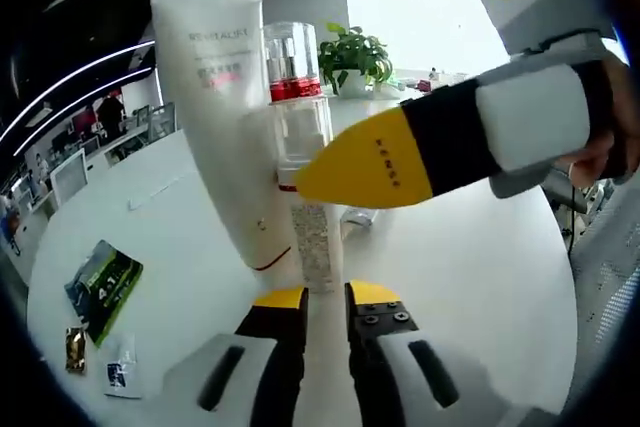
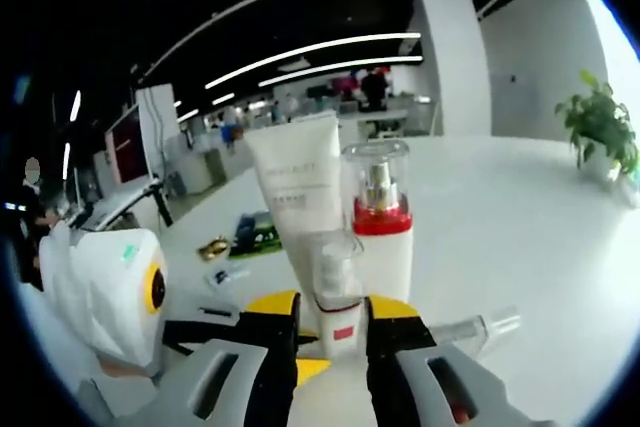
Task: Arrange the skincare products in the storage area until every visible bottle or jar stands upright without overlapping.
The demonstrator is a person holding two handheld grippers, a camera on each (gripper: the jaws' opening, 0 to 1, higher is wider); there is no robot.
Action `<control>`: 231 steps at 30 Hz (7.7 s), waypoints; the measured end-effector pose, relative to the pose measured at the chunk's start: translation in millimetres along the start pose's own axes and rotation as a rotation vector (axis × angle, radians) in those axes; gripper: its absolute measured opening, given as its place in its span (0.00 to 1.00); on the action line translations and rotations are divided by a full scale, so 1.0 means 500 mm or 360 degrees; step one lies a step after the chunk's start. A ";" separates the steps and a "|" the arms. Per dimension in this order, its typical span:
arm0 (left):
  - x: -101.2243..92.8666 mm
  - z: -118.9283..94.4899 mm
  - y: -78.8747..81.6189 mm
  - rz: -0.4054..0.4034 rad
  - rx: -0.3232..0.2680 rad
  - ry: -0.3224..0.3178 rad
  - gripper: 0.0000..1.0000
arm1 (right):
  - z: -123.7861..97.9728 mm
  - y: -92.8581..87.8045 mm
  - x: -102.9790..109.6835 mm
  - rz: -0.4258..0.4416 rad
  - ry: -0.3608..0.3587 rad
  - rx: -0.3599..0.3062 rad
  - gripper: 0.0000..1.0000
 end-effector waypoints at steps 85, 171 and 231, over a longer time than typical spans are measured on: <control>-0.030 -0.201 0.056 -0.0128 -0.0189 0.0112 0.02 | -0.134 0.047 -0.002 -0.0294 0.0469 0.0066 0.00; -0.109 -0.207 0.066 -0.0233 0.0023 0.0055 0.54 | -0.002 -0.059 -0.323 -0.0718 0.0829 0.0382 0.48; -0.121 -0.169 0.067 -0.0122 0.0100 -0.0126 0.50 | -0.042 -0.071 -0.303 -0.1250 0.1119 0.0341 0.13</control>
Point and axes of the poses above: the point that each gripper's makers call its tool centre point, and the gripper's own axes: z roughly forward along the fingers, x roughly to its left, y roughly out of its top, the point moved 9 cm from there along -z, roughly backward along the fingers, and after that the axes turned 3 degrees about -z, right-handed, at the moved point
